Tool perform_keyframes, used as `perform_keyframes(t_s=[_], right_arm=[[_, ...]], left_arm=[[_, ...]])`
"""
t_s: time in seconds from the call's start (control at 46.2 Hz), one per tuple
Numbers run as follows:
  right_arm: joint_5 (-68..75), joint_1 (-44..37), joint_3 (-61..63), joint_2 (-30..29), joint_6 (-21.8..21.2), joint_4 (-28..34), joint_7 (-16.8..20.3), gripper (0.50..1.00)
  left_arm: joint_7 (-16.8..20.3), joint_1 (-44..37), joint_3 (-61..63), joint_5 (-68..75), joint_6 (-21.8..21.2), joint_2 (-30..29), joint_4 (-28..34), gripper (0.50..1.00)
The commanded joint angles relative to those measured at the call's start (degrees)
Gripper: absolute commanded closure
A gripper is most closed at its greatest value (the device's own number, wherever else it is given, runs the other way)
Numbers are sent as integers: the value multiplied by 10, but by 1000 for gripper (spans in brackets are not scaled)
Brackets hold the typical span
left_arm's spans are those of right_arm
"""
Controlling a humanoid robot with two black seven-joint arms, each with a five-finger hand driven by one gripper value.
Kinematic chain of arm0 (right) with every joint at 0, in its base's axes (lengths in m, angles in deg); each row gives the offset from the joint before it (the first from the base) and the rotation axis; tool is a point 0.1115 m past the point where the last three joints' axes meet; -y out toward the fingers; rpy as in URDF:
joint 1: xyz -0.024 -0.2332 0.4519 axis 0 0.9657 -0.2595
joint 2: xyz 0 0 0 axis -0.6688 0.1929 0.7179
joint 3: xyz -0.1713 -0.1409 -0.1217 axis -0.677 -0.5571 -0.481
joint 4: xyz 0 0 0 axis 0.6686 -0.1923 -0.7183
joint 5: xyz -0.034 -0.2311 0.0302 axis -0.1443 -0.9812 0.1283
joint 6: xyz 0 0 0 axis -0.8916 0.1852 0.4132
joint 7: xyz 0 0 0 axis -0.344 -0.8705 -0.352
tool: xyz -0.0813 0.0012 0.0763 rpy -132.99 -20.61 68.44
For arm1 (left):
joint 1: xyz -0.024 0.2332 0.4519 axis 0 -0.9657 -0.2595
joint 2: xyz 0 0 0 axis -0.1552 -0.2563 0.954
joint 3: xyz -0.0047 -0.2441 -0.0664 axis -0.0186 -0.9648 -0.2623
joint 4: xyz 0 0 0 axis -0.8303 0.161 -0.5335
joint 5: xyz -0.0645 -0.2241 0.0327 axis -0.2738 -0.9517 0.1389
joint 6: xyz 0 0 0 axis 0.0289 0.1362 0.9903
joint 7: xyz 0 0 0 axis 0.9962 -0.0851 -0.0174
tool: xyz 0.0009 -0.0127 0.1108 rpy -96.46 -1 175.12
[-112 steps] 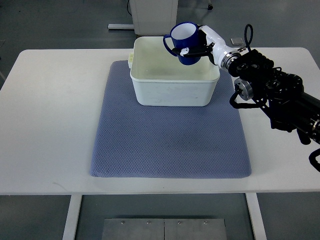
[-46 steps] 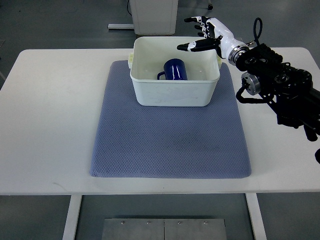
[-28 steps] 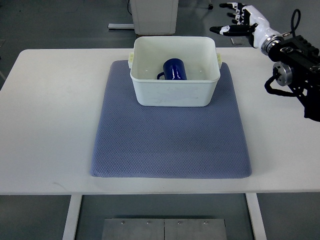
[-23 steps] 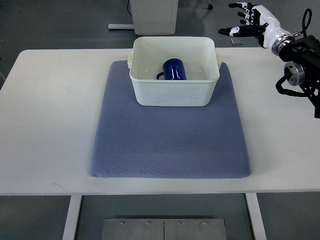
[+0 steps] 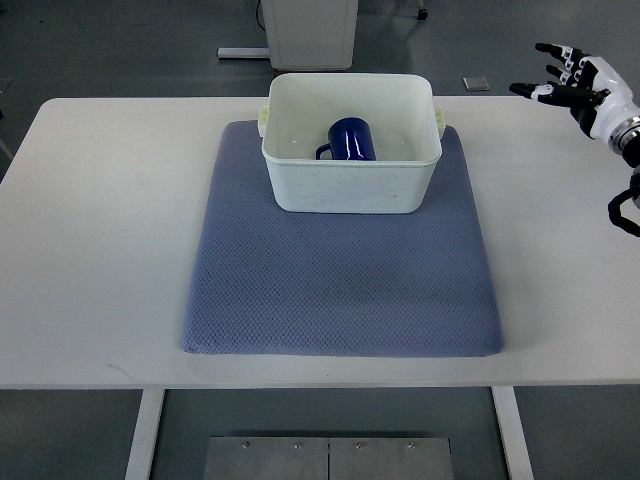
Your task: Place cup in box with right hand
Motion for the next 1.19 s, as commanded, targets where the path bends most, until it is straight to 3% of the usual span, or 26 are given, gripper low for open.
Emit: perform_keyframes(t_s=[0.0, 0.65, 1.17], right_arm=[[21, 18, 16, 0, -16, 0, 0, 500], [40, 126, 142, -24, -51, 2, -1, 502], [48, 140, 155, -68, -47, 1, -1, 500]], left_arm=[[0, 0, -1, 0, 0, 0, 0, 500], [0, 0, 0, 0, 0, 0, 0, 500], [0, 0, 0, 0, 0, 0, 0, 500]])
